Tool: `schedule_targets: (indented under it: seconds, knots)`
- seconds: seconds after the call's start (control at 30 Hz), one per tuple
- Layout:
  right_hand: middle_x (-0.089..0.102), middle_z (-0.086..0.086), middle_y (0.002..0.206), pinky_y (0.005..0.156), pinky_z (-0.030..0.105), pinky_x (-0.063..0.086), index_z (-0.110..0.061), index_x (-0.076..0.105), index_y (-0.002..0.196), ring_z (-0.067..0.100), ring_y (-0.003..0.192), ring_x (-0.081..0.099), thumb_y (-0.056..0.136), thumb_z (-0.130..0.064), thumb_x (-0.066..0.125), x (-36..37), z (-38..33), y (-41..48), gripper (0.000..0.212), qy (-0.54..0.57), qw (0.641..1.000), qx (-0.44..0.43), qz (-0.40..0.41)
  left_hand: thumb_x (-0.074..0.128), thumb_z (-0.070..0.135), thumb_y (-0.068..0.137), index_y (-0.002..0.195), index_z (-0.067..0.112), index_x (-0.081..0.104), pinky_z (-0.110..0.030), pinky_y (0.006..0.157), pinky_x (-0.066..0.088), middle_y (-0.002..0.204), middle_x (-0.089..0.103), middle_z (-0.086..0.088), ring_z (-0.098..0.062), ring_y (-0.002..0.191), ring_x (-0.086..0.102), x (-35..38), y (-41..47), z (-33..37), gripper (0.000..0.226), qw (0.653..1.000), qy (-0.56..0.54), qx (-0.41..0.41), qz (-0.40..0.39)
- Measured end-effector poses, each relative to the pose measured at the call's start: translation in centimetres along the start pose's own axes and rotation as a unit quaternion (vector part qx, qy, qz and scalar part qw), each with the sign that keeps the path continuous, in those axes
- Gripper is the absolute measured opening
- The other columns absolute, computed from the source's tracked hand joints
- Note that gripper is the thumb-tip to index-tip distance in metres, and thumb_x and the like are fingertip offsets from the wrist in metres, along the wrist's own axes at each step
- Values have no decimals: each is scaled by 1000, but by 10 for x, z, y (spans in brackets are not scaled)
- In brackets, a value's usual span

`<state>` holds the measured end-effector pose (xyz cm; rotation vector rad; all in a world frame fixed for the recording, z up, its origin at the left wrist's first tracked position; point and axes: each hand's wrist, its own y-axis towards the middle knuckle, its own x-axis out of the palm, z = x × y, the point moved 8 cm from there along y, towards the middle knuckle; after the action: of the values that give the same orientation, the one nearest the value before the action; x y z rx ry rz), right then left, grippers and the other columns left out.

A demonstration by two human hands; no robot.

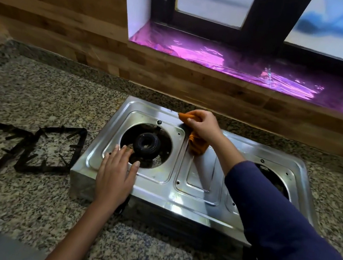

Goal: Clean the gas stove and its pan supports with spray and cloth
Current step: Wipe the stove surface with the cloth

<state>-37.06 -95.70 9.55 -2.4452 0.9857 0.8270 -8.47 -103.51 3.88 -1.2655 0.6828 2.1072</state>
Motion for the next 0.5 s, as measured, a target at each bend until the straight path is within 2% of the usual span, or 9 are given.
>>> schedule_targets:
  seconds: [0.07, 0.17, 0.3, 0.37, 0.43, 0.5]
  knots:
    - [69, 1, 106, 79, 29, 47, -18, 71, 111, 18, 99, 63, 89, -20, 66, 14, 1, -14, 23, -13, 999, -18, -37, 16, 59, 95, 142, 14, 47, -39, 119, 16, 151, 43, -4, -19, 147, 25, -1, 1, -1, 73, 1000, -20, -1, 5]
    - [68, -2, 106, 86, 30, 49, -23, 70, 112, 12, 97, 61, 91, -22, 65, 34, 4, -69, 22, -16, 994, -36, -105, 16, 60, 94, 142, 16, 48, -40, 118, 18, 151, 43, -3, -18, 146, 25, -4, 1, -2, 73, 998, -58, -6, 8]
    - [68, -7, 105, 83, 19, 47, -23, 68, 116, 1, 91, 60, 93, -17, 63, 68, -6, -161, 24, 16, 978, -37, -203, 24, 55, 96, 141, 17, 49, -43, 117, 23, 150, 44, -2, -19, 145, 27, -10, 3, -2, 64, 993, -112, -19, 7]
    - [71, -8, 104, 86, 22, 49, -24, 70, 113, 3, 93, 62, 92, -16, 64, 88, -22, -190, 23, 14, 967, -79, -241, 25, 52, 96, 140, 17, 49, -44, 117, 24, 149, 44, -3, -18, 144, 27, -12, 4, -4, 61, 989, -149, -25, 4]
    - [72, -6, 101, 86, 32, 51, -24, 70, 110, 9, 92, 64, 90, -17, 64, 103, -34, -204, 22, 13, 957, -115, -268, 25, 52, 96, 139, 15, 50, -45, 118, 23, 149, 45, -4, -18, 144, 27, -13, 5, -5, 62, 984, -178, -23, -4]
    - [72, 0, 104, 88, 35, 51, -23, 70, 110, 12, 95, 65, 90, -16, 65, 106, -39, -205, 21, 43, 955, -115, -269, 25, 52, 95, 139, 15, 50, -44, 117, 24, 148, 46, -5, -19, 144, 28, -13, 7, -8, 62, 978, -208, -25, -17]
